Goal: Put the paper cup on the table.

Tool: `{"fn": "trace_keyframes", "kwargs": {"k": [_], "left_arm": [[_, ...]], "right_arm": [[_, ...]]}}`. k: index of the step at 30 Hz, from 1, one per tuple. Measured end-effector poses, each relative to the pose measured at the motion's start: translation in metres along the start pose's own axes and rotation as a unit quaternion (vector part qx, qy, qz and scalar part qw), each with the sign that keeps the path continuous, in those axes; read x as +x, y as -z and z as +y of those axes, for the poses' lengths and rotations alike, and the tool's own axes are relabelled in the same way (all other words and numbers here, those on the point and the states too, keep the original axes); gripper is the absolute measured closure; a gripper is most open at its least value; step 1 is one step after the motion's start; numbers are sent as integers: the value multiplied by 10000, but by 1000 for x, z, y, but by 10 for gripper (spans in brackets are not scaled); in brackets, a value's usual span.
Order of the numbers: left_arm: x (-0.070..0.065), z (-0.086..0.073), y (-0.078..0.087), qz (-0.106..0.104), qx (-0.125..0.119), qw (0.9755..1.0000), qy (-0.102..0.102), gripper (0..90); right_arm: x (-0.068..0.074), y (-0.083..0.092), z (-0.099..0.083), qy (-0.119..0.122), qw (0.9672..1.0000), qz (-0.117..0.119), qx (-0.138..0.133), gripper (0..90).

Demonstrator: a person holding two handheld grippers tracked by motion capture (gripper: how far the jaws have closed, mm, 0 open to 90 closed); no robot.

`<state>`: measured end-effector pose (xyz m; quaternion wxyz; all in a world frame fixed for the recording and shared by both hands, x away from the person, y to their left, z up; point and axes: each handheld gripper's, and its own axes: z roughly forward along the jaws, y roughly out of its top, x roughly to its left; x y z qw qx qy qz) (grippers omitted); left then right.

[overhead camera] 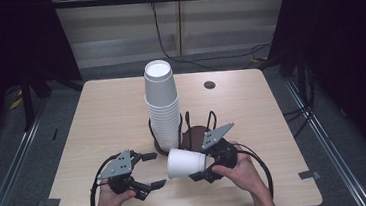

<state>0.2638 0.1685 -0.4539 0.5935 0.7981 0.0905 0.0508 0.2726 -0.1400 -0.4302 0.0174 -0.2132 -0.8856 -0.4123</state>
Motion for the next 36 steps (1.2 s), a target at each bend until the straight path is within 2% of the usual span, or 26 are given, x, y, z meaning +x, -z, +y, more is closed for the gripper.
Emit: {"fn": "trace_keyframes", "kwargs": {"k": [2, 6, 8, 15, 20, 27, 29, 36], "left_arm": [[0, -1, 1, -1, -47, 10000, 25, 155], [-2, -1, 1, 137, -24, 9999, 12, 155], [-2, -2, 1, 63, -56, 10000, 40, 155], [-3, -3, 1, 90, -104, 9999, 69, 155], [-3, -3, 2, 6, -179, 9998, 57, 155], [-2, -6, 3, 25, -317, 9994, 168, 155], [-2, -7, 2, -31, -316, 9994, 169, 155], [-2, -5, 3, 4, -314, 9994, 153, 154]], "right_arm": [[0, -1, 0, 29, 10000, 0, -80, 232], [2, -2, -2, 51, 9998, 14, -198, 232], [3, -2, -2, 50, 9995, 8, -297, 232], [3, -3, -9, 22, 9982, 14, -592, 232], [3, -3, -11, 33, 9966, 70, -814, 232], [4, -6, -15, 86, 9940, 142, -1085, 230], [4, -8, -17, 101, 9925, 185, -1204, 231], [2, -11, -25, 118, 9881, 228, -1518, 230]]}}
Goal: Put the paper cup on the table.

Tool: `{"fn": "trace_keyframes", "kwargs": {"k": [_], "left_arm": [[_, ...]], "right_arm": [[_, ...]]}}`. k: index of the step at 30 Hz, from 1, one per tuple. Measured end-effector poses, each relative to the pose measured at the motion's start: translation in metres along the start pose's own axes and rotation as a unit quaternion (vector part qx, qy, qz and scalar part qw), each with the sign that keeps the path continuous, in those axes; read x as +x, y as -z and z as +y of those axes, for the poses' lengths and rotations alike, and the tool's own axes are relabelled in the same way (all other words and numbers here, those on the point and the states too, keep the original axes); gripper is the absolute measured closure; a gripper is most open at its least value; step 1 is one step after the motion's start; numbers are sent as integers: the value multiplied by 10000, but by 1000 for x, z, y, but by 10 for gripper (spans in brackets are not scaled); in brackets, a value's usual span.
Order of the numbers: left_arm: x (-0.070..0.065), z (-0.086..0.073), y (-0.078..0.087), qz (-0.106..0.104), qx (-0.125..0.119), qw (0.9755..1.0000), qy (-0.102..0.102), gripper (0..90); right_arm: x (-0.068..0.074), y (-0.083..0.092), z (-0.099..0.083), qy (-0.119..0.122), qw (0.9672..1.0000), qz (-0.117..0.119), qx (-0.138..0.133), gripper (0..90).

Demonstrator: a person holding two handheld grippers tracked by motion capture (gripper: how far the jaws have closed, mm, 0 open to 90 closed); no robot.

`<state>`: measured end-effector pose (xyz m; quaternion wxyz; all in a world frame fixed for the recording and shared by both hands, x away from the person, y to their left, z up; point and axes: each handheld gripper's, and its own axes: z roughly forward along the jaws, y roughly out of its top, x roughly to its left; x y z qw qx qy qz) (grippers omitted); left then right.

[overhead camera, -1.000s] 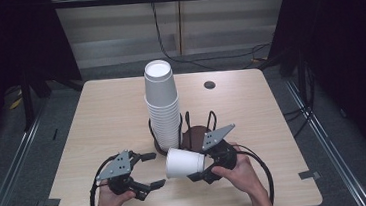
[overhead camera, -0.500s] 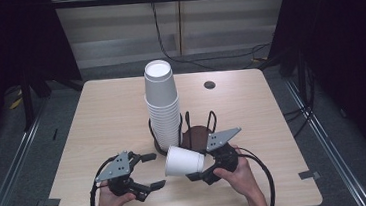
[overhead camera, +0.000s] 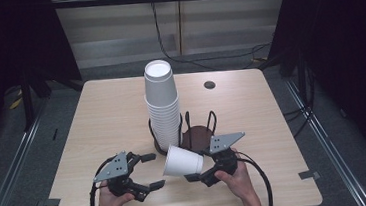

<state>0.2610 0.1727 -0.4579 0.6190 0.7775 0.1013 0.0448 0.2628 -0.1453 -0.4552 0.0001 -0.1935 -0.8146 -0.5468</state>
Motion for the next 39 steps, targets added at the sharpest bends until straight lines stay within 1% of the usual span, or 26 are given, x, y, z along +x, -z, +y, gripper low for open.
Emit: {"fn": "trace_keyframes", "kwargs": {"k": [3, 5, 9, 15, 18, 19, 22, 23, 24, 26, 27, 29, 32, 34, 39], "left_arm": [[0, 1, 0, -15, -27, 10000, 16, 155], [-1, 2, -1, -30, -53, 10000, -9, 155], [-1, 4, -3, -42, -66, 10000, -8, 155], [2, 11, -7, -45, -94, 9999, -51, 154], [3, 12, -9, 28, -49, 10000, -65, 154], [4, 12, -10, 68, -31, 10000, -35, 154], [5, 12, -12, 48, -52, 10000, -26, 115], [5, 13, -13, 54, -26, 10000, -44, 102], [6, 13, -14, 26, -35, 10000, -13, 84], [6, 12, -17, 80, -8, 10000, -23, 29], [7, 12, -18, 69, 19, 10000, -9, 0], [8, 12, -20, -9, -12, 10000, 18, 0], [8, 11, -22, -69, 16, 10000, -12, 0], [8, 11, -23, -85, 33, 10000, -26, 0], [9, 11, -26, -164, -16, 9999, 27, 0]], "right_arm": [[0, 1, -1, 26, 9999, 21, -148, 230], [0, 1, -2, 61, 9997, 38, -233, 230], [0, -2, -3, 97, 9994, 129, -305, 230], [0, -7, -3, 118, 9994, 181, -264, 230], [2, -7, -2, 154, 9993, 212, -268, 230], [2, -6, -2, 152, 9993, 222, -267, 230], [3, -6, -1, 176, 9993, 236, -251, 230], [3, -6, 0, 193, 9992, 255, -248, 230], [4, -6, 0, 210, 9992, 241, -237, 231], [5, -6, 2, 235, 9992, 262, -207, 231], [6, -6, 3, 244, 9992, 265, -200, 230], [6, -7, 4, 267, 9991, 281, -196, 231], [6, -8, 6, 296, 9990, 289, -178, 231], [7, -8, 7, 298, 9990, 288, -158, 231], [6, -10, 6, 310, 9989, 308, -151, 231]]}}
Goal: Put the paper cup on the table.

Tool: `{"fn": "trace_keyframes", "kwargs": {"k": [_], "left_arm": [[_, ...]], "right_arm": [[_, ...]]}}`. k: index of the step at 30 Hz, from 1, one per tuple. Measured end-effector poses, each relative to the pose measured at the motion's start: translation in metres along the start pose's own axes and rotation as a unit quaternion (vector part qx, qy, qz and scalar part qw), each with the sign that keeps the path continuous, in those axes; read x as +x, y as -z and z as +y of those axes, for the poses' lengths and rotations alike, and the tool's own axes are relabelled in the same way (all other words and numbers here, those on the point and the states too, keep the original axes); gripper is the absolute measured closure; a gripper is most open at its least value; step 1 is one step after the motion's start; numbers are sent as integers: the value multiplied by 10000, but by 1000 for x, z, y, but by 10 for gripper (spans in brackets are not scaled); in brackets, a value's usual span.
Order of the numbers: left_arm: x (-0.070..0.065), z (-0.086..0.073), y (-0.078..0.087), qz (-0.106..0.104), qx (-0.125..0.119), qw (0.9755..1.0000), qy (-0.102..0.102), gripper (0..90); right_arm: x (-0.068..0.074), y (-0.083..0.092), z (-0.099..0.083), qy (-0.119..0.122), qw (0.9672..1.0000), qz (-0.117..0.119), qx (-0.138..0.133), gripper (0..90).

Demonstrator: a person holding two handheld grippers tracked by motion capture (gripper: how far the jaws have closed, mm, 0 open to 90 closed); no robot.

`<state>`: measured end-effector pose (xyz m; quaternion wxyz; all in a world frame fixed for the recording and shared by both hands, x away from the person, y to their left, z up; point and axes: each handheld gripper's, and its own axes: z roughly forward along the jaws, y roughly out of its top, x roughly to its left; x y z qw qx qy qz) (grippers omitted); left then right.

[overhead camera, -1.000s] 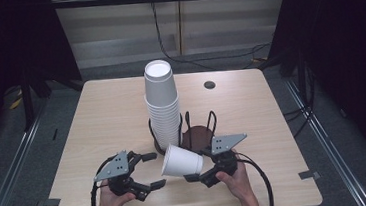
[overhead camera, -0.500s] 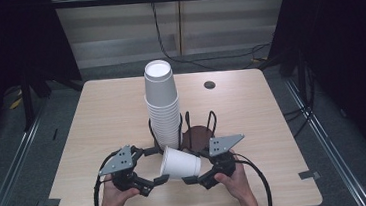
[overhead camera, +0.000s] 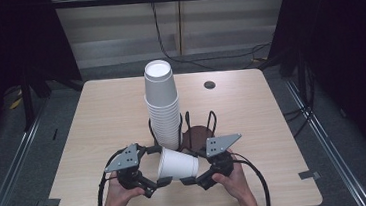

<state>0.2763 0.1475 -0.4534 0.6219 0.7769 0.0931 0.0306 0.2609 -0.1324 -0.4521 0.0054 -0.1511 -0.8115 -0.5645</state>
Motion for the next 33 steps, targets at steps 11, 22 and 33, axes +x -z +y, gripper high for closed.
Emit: {"fn": "trace_keyframes", "kwargs": {"k": [11, 22, 33], "left_arm": [[-1, 5, -10, -100, 95, 9999, -9, 17], [0, 6, -13, -148, 56, 9999, 51, 17], [0, 9, -12, -286, -9, 9996, 63, 63]], "right_arm": [[-1, -2, -2, 26, 10000, 19, 29, 231], [-1, -1, -3, 27, 10000, 26, 15, 230], [-3, 1, -9, 11, 10000, 34, -2, 219]]}}
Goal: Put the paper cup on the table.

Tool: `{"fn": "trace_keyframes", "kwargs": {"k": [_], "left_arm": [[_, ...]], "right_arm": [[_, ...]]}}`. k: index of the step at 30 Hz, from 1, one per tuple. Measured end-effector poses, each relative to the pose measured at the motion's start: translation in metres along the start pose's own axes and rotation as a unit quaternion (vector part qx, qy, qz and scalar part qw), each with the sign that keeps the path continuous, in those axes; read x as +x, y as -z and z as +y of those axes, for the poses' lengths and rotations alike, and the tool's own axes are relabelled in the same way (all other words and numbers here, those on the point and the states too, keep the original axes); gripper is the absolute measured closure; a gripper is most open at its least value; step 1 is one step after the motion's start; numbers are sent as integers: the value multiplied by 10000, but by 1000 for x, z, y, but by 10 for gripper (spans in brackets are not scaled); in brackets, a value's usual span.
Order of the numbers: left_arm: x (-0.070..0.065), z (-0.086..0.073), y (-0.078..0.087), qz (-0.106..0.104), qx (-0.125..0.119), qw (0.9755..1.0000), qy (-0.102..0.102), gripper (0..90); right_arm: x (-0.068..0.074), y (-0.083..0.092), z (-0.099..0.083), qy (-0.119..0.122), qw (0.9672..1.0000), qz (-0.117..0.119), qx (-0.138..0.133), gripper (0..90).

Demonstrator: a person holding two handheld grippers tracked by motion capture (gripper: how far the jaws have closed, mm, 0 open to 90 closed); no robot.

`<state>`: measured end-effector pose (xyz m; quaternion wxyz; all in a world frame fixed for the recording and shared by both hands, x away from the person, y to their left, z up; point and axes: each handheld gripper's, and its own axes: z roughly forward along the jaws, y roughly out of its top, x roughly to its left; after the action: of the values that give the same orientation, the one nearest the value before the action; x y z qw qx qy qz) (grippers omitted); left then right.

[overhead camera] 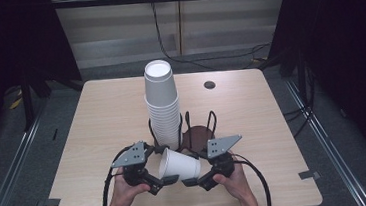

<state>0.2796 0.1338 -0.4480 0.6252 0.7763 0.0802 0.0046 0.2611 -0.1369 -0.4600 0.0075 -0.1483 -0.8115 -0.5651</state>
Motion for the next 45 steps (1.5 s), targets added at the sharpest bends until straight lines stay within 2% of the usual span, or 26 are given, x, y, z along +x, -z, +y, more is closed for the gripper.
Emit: {"fn": "trace_keyframes", "kwargs": {"k": [6, 10, 15, 20, 25, 30, 31, 32, 34, 36, 40, 45], "left_arm": [[-1, 3, 1, -39, 17, 10000, -42, 90], [-2, 3, 1, 83, 131, 9999, -38, 93], [-2, 3, 2, 136, 212, 9997, -16, 93], [0, 3, 5, 223, 333, 9992, 5, 93], [2, 3, 13, 304, 340, 9989, 51, 93], [2, 3, 19, 360, 420, 9985, 51, 93], [3, 3, 20, 364, 437, 9984, 47, 93], [3, 3, 22, 383, 492, 9980, 51, 93], [4, 2, 24, 395, 526, 9978, 65, 93], [5, 2, 26, 395, 521, 9978, 87, 93], [6, 2, 30, 451, 608, 9971, 100, 93], [7, 0, 35, 530, 784, 9955, 106, 93]], "right_arm": [[0, 1, -1, -4, 9999, -39, -138, 184], [1, 3, -4, -56, 9994, -178, -292, 135], [2, 11, -10, -122, 9983, -311, -480, 133], [2, 18, -16, -154, 9959, -629, -636, 132], [4, 25, -17, -186, 9931, -913, -715, 131], [6, 30, -20, -142, 9873, -1359, -812, 131], [6, 30, -20, -142, 9873, -1359, -812, 131], [7, 32, -21, -121, 9839, -1554, -878, 131], [7, 34, -23, -100, 9804, -1695, -997, 131], [7, 36, -26, -103, 9756, -1871, -1146, 131], [6, 41, -32, -144, 9682, -2144, -1284, 131], [5, 44, -43, -209, 9552, -2536, -1509, 130]]}}
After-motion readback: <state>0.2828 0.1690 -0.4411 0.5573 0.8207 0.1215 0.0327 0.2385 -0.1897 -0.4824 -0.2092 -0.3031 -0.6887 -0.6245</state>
